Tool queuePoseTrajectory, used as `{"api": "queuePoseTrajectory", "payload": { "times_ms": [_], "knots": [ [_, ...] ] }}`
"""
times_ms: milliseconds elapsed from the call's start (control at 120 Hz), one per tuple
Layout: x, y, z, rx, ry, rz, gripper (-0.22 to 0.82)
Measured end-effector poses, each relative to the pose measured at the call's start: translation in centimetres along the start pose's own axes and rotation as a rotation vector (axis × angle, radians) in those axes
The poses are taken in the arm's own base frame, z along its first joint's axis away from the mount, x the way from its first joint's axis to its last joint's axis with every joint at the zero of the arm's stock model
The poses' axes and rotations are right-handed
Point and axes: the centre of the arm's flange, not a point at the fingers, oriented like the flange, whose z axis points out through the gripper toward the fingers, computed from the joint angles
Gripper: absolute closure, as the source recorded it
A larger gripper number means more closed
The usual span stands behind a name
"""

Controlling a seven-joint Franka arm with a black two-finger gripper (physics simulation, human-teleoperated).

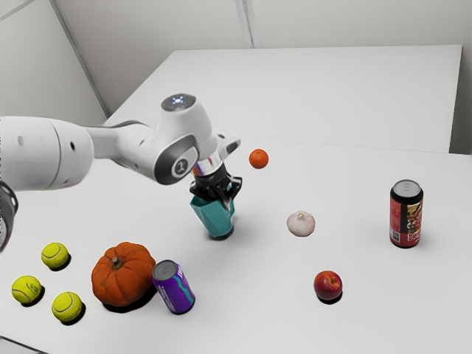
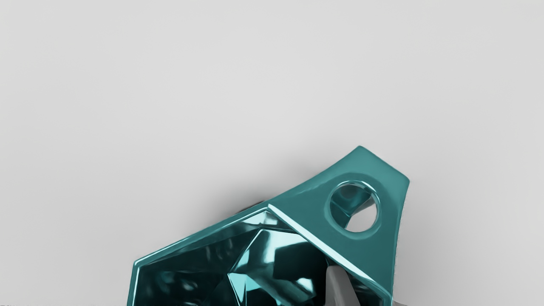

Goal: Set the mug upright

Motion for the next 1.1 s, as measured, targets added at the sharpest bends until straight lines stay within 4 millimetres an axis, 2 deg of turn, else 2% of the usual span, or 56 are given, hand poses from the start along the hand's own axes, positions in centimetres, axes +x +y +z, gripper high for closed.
{"api": "queuePoseTrajectory", "payload": {
  "times_ms": [125,325,408,508,625,758,933,1100],
  "knots": [
    [0.0,0.0,0.5,0.002,-0.006,-0.02,0.79],
    [-0.1,0.3,0.2,-0.001,-0.007,-0.032,0.36],
    [-0.1,0.3,-0.1,0.0,-0.004,-0.034,0.24],
    [-0.1,0.3,-0.7,0.0,0.004,-0.034,0.15],
    [-0.1,0.3,-1.7,-0.004,0.019,-0.034,0.09],
    [-0.6,1.3,-3.3,-0.015,0.042,-0.016,0.05],
    [-0.6,2.3,-7.5,-0.027,0.077,-0.005,0.02],
    [0.3,3.0,-11.0,-0.022,0.085,0.052,0.01]
  ]
}}
